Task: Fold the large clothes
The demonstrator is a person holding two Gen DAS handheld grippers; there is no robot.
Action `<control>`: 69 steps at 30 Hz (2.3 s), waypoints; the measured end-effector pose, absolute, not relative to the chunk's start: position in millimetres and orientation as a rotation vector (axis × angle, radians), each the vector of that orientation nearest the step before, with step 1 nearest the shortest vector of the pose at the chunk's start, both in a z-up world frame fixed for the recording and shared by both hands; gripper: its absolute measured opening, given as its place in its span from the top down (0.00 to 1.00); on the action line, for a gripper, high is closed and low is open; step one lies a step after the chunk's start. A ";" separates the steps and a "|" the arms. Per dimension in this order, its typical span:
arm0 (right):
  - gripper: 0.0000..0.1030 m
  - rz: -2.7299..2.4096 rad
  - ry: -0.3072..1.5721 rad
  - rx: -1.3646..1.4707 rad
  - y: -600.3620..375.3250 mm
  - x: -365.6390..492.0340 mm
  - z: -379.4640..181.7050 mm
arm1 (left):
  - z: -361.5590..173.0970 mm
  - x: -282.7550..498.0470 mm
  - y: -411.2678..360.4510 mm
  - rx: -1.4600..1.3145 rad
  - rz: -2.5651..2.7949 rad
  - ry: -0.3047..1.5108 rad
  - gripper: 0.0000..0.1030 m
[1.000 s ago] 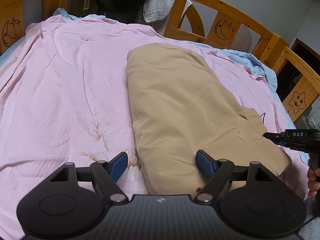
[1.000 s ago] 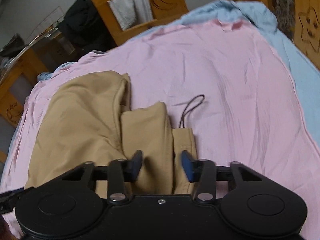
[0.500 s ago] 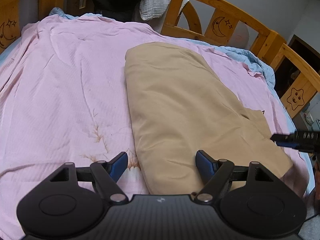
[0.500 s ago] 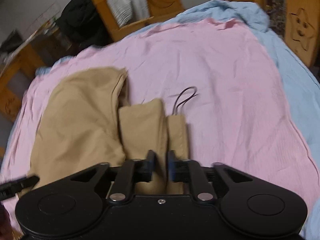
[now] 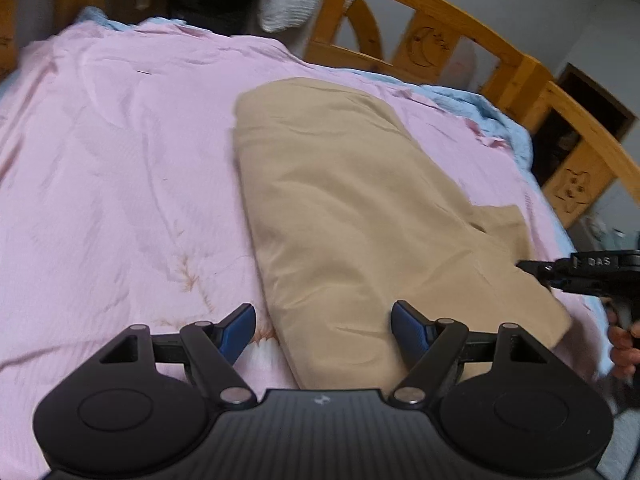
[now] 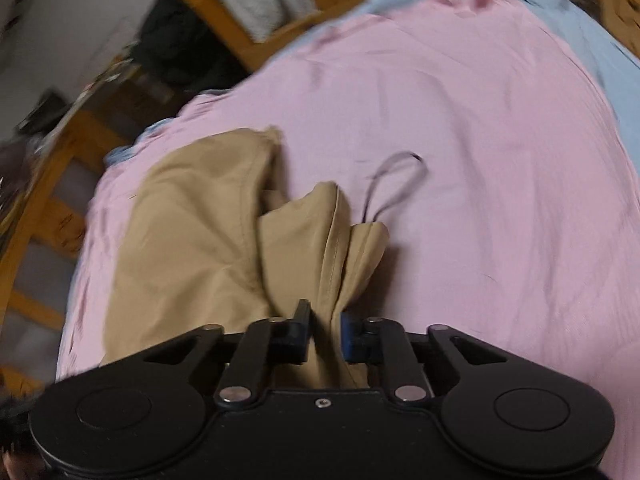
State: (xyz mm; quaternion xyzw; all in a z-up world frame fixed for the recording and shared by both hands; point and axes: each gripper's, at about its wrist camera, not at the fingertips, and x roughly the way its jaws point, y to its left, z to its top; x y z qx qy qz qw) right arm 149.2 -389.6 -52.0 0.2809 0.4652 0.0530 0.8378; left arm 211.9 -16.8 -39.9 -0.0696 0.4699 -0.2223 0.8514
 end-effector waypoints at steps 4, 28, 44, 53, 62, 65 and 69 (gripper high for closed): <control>0.39 0.112 1.011 0.735 -407.2 157.2 -63.0 | -44.8 231.1 -5.6 -0.202 -0.558 1.030 0.24; 0.10 0.456 1.009 0.802 -402.0 195.9 -93.7 | -83.3 314.6 -12.6 -0.410 -0.623 1.126 0.12; 0.36 0.433 0.998 0.581 -370.8 185.6 -87.0 | -68.8 306.7 -41.6 -0.267 -0.515 1.150 0.11; 0.43 0.417 0.979 0.513 -365.9 182.5 -82.8 | -63.9 305.0 -46.2 -0.235 -0.483 1.149 0.14; 0.68 0.434 0.951 0.441 -351.6 177.3 -73.6 | -42.4 290.0 -69.4 -0.101 -0.435 1.078 0.30; 0.73 0.433 0.923 0.400 -345.4 173.5 -67.4 | -35.0 284.2 -74.9 -0.072 -0.418 1.054 0.35; 0.77 0.415 0.851 0.326 -331.4 162.1 -52.8 | -25.4 275.9 -77.3 -0.041 -0.413 1.021 0.42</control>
